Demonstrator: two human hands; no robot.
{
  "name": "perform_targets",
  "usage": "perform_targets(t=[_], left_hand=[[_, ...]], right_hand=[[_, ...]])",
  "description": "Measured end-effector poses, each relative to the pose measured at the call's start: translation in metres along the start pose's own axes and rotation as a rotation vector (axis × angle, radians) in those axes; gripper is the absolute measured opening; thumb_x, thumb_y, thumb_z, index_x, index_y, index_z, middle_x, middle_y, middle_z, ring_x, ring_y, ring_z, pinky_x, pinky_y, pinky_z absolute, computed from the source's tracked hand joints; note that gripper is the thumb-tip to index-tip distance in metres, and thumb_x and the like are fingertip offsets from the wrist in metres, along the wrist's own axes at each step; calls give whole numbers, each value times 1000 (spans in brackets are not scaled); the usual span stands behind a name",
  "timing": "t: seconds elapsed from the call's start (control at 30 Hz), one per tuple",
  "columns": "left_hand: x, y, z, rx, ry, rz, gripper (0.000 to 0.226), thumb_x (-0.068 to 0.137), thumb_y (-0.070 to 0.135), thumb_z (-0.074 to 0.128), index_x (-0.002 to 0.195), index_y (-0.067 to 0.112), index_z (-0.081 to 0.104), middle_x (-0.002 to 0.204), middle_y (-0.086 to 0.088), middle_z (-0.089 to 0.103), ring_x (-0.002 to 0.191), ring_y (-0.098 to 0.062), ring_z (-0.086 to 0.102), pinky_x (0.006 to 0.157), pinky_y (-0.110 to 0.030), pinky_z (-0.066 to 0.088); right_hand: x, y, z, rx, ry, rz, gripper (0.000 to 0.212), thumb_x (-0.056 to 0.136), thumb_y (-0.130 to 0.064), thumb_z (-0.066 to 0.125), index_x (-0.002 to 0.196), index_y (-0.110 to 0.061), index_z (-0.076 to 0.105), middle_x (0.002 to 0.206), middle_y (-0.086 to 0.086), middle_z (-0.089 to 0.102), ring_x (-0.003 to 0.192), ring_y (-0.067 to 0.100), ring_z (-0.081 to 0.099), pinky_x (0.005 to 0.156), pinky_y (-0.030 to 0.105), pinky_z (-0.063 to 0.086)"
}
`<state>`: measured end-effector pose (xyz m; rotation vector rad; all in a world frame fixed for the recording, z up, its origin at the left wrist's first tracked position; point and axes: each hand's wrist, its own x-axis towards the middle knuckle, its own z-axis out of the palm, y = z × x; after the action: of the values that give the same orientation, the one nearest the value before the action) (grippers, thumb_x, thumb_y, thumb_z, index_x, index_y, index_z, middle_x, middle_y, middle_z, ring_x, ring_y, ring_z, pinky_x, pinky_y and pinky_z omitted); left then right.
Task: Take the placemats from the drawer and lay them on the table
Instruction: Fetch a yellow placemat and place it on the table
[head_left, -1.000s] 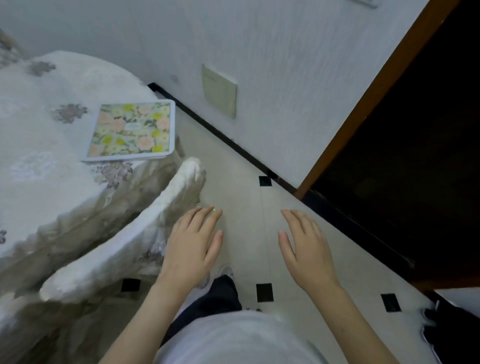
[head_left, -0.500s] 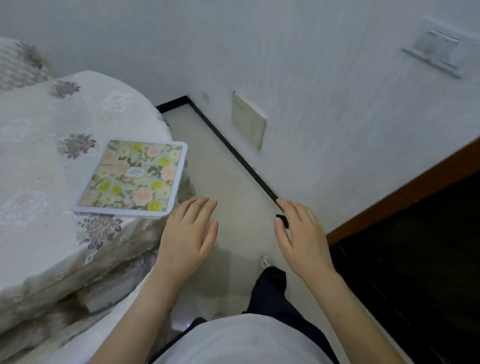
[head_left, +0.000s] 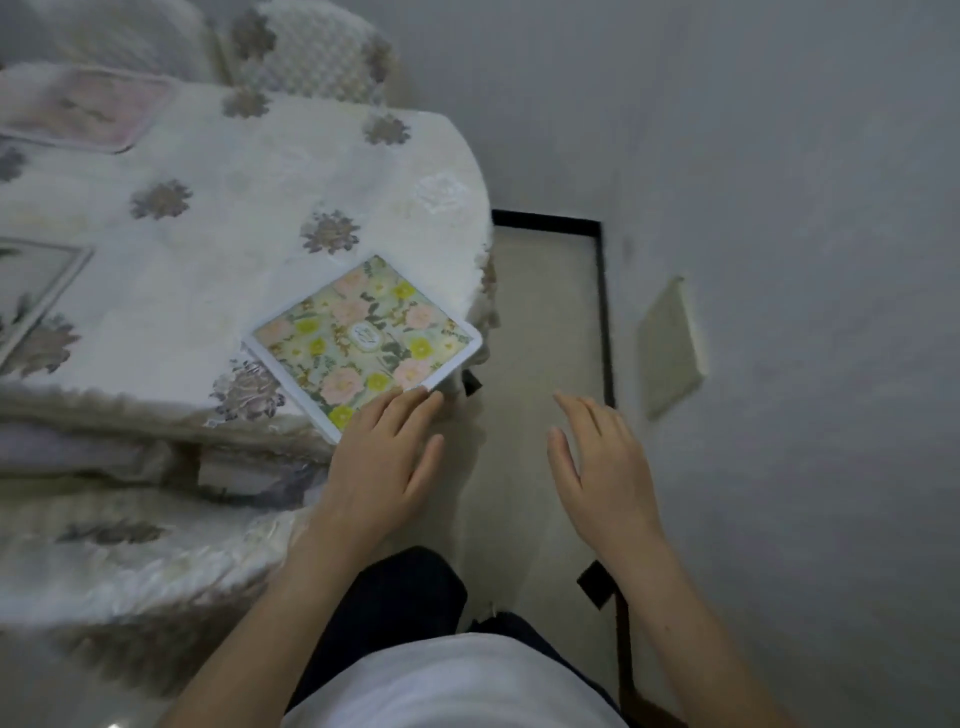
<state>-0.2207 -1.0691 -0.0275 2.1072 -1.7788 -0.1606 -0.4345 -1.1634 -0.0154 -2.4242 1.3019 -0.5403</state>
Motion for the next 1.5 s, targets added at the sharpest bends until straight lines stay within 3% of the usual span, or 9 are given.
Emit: perform_targets(t=[0.27, 0.43, 0.63, 0.83, 0.97, 1.13, 1.3, 1.5], left_hand=[[31, -34, 10, 33, 90, -257, 49, 99, 36, 31, 133, 10, 55, 132, -8, 58, 124, -29, 51, 103, -46, 41], [64, -72, 15, 15, 179, -360, 47, 99, 35, 34, 135, 11, 52, 131, -6, 58, 121, -27, 51, 102, -43, 41], [99, -116, 14, 42, 185, -479, 49, 99, 37, 31, 136, 13, 51, 132, -5, 57, 121, -26, 51, 103, -42, 41], [119, -147, 32, 2, 150, -666, 54, 96, 42, 27, 137, 15, 50, 134, -4, 55, 124, -23, 48, 102, -39, 38], [124, -167, 57, -47, 23, -851, 59, 93, 45, 25, 141, 16, 44, 140, -5, 49, 128, -24, 43, 105, -37, 34], [128, -180, 74, -89, -41, -1116, 54, 95, 32, 44, 145, 17, 33, 148, -10, 36, 133, -29, 33, 108, -38, 29], [132, -186, 84, -141, -84, -1316, 58, 92, 29, 48, 145, 16, 29, 144, -20, 32, 130, -33, 31, 106, -39, 29], [125, -185, 93, -142, 80, -1312, 52, 83, 21, 58, 133, 19, 46, 123, -15, 46, 113, -31, 42, 91, -37, 39]], right_hand=[[105, 1, 37, 79, -139, -232, 50, 97, -36, 30, 133, -10, 53, 124, 3, 60, 111, 16, 53, 90, 23, 39], [177, -17, 67, 127, -186, -363, 50, 98, -37, 30, 133, -10, 53, 124, 2, 60, 113, 17, 52, 92, 33, 48], [252, -42, 96, 130, -233, -498, 47, 98, -33, 33, 131, -8, 55, 123, 4, 61, 113, 17, 52, 94, 27, 43], [309, -48, 150, 100, -407, -574, 41, 99, -24, 40, 134, -7, 52, 129, 7, 58, 116, 24, 53, 95, 35, 45], [338, -40, 197, -7, -615, -508, 41, 101, -23, 40, 141, -13, 44, 141, 10, 46, 126, 28, 42, 97, 39, 44], [357, -28, 227, -280, -834, -404, 50, 101, -38, 32, 150, -24, 26, 151, 23, 22, 132, 42, 27, 98, 47, 38], [363, -20, 245, -273, -913, -354, 47, 99, -34, 34, 145, -21, 30, 125, 22, 43, 108, 36, 40, 81, 39, 30], [366, -23, 244, -229, -921, -308, 48, 99, -33, 38, 145, -22, 32, 123, 21, 43, 108, 38, 43, 92, 39, 34]])
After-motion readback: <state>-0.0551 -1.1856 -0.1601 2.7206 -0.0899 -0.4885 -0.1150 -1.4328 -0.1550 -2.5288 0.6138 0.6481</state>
